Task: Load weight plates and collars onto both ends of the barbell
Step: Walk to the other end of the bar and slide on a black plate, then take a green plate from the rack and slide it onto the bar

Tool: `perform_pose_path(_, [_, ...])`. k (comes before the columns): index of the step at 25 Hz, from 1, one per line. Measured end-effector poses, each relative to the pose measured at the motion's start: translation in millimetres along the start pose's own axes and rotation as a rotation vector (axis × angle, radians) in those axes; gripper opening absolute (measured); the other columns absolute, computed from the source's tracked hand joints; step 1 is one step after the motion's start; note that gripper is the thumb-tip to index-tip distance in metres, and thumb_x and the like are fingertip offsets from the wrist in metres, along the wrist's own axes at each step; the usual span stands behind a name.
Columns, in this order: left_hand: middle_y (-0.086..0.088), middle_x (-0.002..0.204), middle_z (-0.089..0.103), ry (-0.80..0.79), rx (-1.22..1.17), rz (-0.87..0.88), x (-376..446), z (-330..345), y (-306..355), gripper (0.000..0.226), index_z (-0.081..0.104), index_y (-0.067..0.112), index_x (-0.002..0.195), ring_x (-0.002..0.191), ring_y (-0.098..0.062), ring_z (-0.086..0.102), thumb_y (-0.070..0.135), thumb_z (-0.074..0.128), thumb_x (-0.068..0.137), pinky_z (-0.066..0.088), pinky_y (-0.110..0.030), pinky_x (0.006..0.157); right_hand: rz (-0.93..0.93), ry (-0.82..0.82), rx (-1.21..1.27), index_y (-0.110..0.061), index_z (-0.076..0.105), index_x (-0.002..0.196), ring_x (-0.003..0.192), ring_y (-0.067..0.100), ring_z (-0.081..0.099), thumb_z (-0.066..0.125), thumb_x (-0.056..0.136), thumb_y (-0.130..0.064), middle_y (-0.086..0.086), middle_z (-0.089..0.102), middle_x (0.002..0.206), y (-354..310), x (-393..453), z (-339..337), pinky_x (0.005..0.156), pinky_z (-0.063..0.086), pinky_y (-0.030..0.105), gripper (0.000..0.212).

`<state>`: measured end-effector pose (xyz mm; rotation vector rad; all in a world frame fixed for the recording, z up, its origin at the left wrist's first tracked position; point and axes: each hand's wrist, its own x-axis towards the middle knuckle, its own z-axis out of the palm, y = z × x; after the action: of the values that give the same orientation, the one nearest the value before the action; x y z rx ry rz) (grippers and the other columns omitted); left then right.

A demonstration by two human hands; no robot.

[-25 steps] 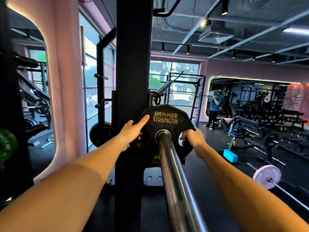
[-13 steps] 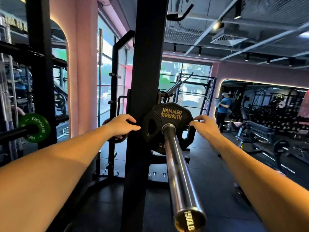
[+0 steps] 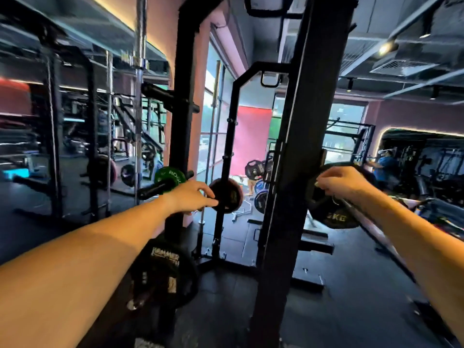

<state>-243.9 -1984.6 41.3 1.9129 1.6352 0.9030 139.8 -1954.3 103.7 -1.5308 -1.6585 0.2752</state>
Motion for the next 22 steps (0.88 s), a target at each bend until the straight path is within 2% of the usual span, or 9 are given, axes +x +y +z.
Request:
perform_pose_path(1, [-0.004, 0.067, 0.063, 0.007, 0.006, -0.018, -13.1, -16.8, -20.0, 0.012, 0.069, 0.021, 0.093, 0.055, -0.017, 0.057, 0.028, 0.077, 0.087, 0.046, -0.027, 0.051, 0.005, -0.029, 0.004, -0.018, 0.074, 0.077, 0.070, 0.023, 0.069, 0.077, 0.080, -0.018, 0.011, 0.077, 0.081, -11.9, -8.5, 23.1, 0.063, 0.050, 0.029, 0.004])
perform_pose_path(3, [-0.009, 0.067, 0.063, 0.026, 0.014, -0.056, -35.1, -48.7, -55.5, 0.012, 0.070, 0.020, 0.092, 0.053, -0.020, 0.052, 0.027, 0.078, 0.087, 0.046, -0.031, 0.054, -0.010, -0.126, -0.015, -0.020, 0.074, 0.073, 0.063, 0.018, 0.066, 0.078, 0.080, -0.015, 0.005, 0.074, 0.074, -32.0, -24.4, 70.2, 0.055, 0.048, 0.021, 0.009])
perform_pose_path(6, [-0.008, 0.064, 0.065, 0.083, 0.035, -0.102, -55.7, -84.6, -96.0, 0.013, 0.070, 0.020, 0.092, 0.047, -0.011, 0.055, 0.028, 0.079, 0.085, 0.045, -0.027, 0.050, -0.042, -0.264, -0.082, -0.021, 0.077, 0.075, 0.064, 0.013, 0.063, 0.079, 0.076, -0.015, -0.004, 0.072, 0.068, -53.9, -35.4, 130.8, 0.069, 0.055, 0.028, 0.006])
perform_pose_path(8, [-0.002, 0.057, 0.060, 0.108, 0.003, -0.131, -62.8, -100.0, -116.3, 0.011, 0.071, 0.018, 0.093, 0.042, -0.010, 0.052, 0.024, 0.078, 0.087, 0.044, -0.024, 0.043, -0.053, -0.317, -0.093, -0.022, 0.077, 0.075, 0.062, 0.012, 0.062, 0.080, 0.076, -0.015, -0.007, 0.069, 0.064, -68.1, -34.9, 161.1, 0.068, 0.054, 0.028, 0.007])
perform_pose_path(10, [-0.005, 0.064, 0.062, 0.126, -0.010, -0.157, -63.8, -112.0, -136.3, 0.012, 0.070, 0.016, 0.098, 0.054, -0.017, 0.055, 0.021, 0.075, 0.089, 0.044, -0.021, 0.041, -0.047, -0.351, -0.068, -0.021, 0.075, 0.073, 0.060, 0.015, 0.063, 0.080, 0.077, -0.013, 0.000, 0.070, 0.069, -83.9, -29.7, 192.1, 0.062, 0.054, 0.026, 0.010])
perform_pose_path(12, [-0.011, 0.075, 0.064, 0.125, -0.005, -0.179, -56.0, -122.5, -155.8, 0.016, 0.069, 0.016, 0.103, 0.069, -0.022, 0.058, 0.023, 0.074, 0.090, 0.046, -0.023, 0.048, -0.055, -0.374, -0.046, -0.021, 0.075, 0.072, 0.054, 0.013, 0.062, 0.080, 0.077, -0.013, 0.002, 0.069, 0.067, -97.3, -18.0, 224.3, 0.052, 0.050, 0.021, 0.011])
perform_pose_path(15, [-0.011, 0.088, 0.067, 0.109, 0.009, -0.206, -34.1, -134.8, -181.5, 0.014, 0.067, 0.022, 0.101, 0.074, -0.016, 0.063, 0.028, 0.073, 0.090, 0.050, -0.029, 0.060, -0.061, -0.420, -0.018, -0.019, 0.074, 0.075, 0.050, 0.012, 0.060, 0.078, 0.080, -0.013, -0.001, 0.068, 0.061, -109.4, 4.3, 270.1, 0.054, 0.049, 0.021, 0.009])
perform_pose_path(18, [-0.018, 0.103, 0.072, 0.092, 0.035, -0.204, 16.1, -145.6, -213.1, 0.014, 0.067, 0.025, 0.100, 0.082, -0.018, 0.066, 0.032, 0.073, 0.089, 0.051, -0.030, 0.062, -0.067, -0.466, 0.011, -0.016, 0.073, 0.078, 0.056, 0.015, 0.061, 0.077, 0.081, -0.014, 0.003, 0.068, 0.065, -117.4, 42.5, 328.7, 0.048, 0.046, 0.016, 0.006])
perform_pose_path(22, [-0.010, 0.094, 0.070, 0.061, 0.049, -0.186, 119.4, -154.6, -254.1, 0.019, 0.068, 0.022, 0.107, 0.079, -0.016, 0.065, 0.030, 0.071, 0.091, 0.051, -0.028, 0.060, -0.046, -0.453, 0.076, -0.014, 0.073, 0.087, 0.067, 0.019, 0.062, 0.078, 0.082, -0.013, 0.007, 0.070, 0.077, -119.8, 116.4, 408.2, 0.051, 0.044, 0.018, 0.007])
